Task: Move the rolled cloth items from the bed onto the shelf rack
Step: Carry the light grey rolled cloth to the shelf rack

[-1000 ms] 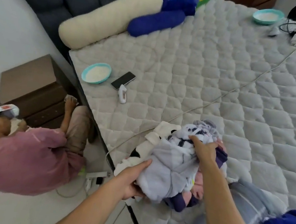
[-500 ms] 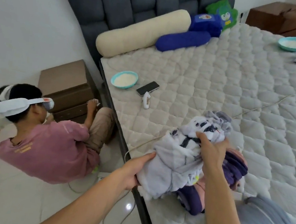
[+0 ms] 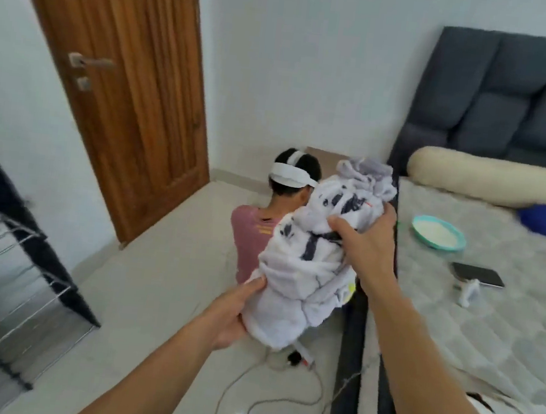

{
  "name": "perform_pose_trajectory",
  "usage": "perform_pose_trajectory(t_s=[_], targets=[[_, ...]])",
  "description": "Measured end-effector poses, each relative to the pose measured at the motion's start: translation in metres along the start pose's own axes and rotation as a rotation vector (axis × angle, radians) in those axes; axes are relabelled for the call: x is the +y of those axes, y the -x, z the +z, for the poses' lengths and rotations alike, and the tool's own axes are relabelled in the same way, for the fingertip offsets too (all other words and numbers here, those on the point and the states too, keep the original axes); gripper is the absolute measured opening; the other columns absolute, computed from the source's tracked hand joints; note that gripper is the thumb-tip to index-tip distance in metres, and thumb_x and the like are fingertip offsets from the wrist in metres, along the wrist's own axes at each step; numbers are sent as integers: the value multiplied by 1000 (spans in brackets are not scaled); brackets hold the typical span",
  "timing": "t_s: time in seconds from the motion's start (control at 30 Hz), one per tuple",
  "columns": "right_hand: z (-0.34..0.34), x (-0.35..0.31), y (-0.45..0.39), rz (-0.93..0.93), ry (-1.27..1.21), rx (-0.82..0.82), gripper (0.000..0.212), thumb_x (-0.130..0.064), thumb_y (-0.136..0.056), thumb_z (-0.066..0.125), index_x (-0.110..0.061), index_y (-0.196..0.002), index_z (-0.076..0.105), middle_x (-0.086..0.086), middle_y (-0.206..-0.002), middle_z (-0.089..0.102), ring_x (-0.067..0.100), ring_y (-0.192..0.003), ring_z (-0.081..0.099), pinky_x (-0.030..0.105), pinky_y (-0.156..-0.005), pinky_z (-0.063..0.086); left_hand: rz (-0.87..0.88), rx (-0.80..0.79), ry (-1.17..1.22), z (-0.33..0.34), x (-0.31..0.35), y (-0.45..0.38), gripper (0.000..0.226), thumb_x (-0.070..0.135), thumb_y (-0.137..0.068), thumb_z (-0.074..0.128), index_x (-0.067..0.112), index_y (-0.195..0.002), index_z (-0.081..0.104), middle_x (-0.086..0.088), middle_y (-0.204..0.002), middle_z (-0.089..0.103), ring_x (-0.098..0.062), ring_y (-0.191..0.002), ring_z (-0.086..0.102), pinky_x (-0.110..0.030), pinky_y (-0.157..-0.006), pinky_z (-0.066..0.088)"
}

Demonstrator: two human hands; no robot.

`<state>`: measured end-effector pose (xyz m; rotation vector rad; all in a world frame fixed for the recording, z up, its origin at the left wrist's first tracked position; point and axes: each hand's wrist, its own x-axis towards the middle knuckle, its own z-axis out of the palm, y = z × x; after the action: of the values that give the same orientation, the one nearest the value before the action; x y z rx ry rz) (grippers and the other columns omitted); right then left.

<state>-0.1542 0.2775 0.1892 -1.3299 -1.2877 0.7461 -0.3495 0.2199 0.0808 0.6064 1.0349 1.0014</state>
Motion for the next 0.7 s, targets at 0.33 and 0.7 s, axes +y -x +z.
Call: perform_pose_trajectory(t_s=[0.33,0.7], targets=[[291,-155,108,-378,-52,-756,91,-24,-70,80,-18,-142,25,-6,-130,46,11,-118,48,28,-98,39,388,416,258,-245,39,150,78,35,-67,79,19,-137,50,-6,-136,60,-29,-123,58,-52,-102,48],[517,-233,211,-519,-187,-1208,88,-21,-73,76,-20,-145,24,1,-144,42,19,-131,42,40,-111,35,682,809,518,-396,76,243,40,15,-89,61,17,-129,59,-8,-126,67,-28,-116,61,-46,-97,51]])
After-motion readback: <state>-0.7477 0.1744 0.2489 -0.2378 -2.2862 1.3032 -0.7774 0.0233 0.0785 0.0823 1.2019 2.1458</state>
